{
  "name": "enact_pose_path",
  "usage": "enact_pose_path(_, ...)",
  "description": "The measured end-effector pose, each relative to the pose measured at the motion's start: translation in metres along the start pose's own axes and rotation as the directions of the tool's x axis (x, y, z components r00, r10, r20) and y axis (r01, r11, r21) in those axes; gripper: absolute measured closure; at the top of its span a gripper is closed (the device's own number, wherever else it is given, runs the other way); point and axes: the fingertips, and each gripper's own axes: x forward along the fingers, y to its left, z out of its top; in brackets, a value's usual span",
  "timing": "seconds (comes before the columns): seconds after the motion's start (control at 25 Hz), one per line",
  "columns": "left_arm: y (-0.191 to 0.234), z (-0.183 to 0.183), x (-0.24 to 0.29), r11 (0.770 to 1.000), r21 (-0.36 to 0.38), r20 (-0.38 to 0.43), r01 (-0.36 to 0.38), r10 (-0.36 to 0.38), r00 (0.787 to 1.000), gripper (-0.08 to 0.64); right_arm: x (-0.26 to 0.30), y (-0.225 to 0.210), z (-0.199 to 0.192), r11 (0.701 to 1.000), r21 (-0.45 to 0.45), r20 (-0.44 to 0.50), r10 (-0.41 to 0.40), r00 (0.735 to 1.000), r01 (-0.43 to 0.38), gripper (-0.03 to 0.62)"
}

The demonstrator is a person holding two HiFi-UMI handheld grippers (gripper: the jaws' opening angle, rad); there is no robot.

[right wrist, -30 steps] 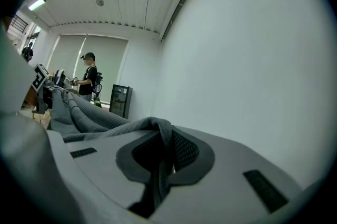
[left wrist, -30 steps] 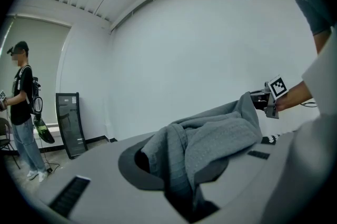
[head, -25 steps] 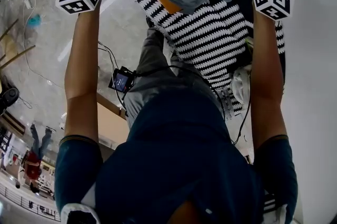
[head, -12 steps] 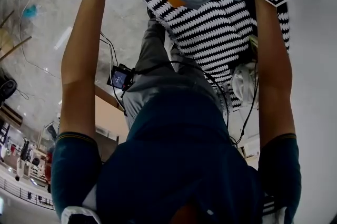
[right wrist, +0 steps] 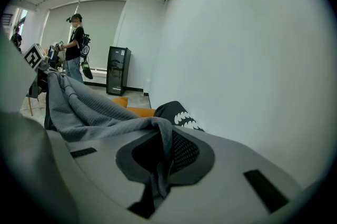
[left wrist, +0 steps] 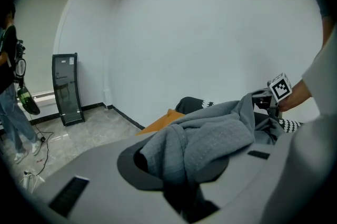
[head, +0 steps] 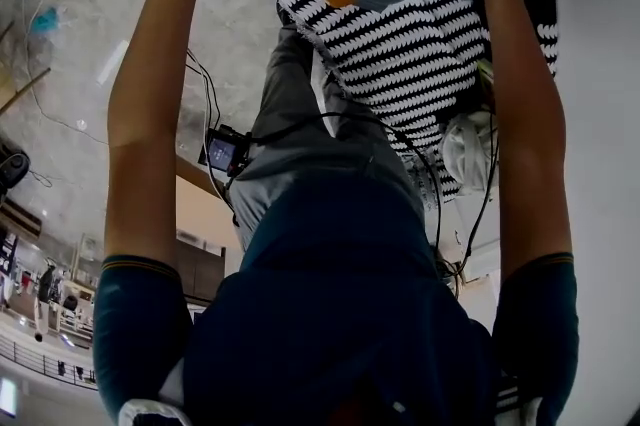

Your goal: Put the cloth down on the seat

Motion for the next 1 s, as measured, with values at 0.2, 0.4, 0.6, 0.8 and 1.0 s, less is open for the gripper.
enact_pose_path(0.2, 0.003, -0.007, 0.001, 1.000, -0.003, -0.020, 0.011, -0.011, 1.000, 0.472, 0.012, 0.002, -0.029, 1.000, -0.007, -0.083, -0.012, 0.996, 0.011, 0.569)
enact_pose_path(0.4, 0.005, -0.013, 0.001, 1.000, -0.005, -0.038, 0.023, -0.023, 0.999, 0.472, 0.017, 0.003, -0.049, 1.000, 0.002, -0.125, -0.025, 0.992, 0.025, 0.569)
enact_pose_path(0.6, 0.008, -0.020, 0.003, 0.999, -0.009, -0.058, 0.034, -0.035, 0.998, 0.468, 0.020, 0.005, -0.082, 0.999, 0.036, -0.200, 0.014, 0.980, -0.006, 0.569)
enact_pose_path(0.8, 0.011, -0.029, 0.006, 0.999, -0.015, -0.081, 0.046, -0.047, 0.996, 0.389, 0.017, 0.003, -0.116, 0.991, 0.119, -0.336, 0.098, 0.937, -0.061, 0.477)
enact_pose_path(1.0, 0.016, -0.039, 0.012, 0.998, -0.024, -0.108, 0.059, -0.061, 0.992, 0.348, 0.008, 0.008, -0.113, 0.988, 0.129, -0.368, 0.125, 0.922, -0.082, 0.465)
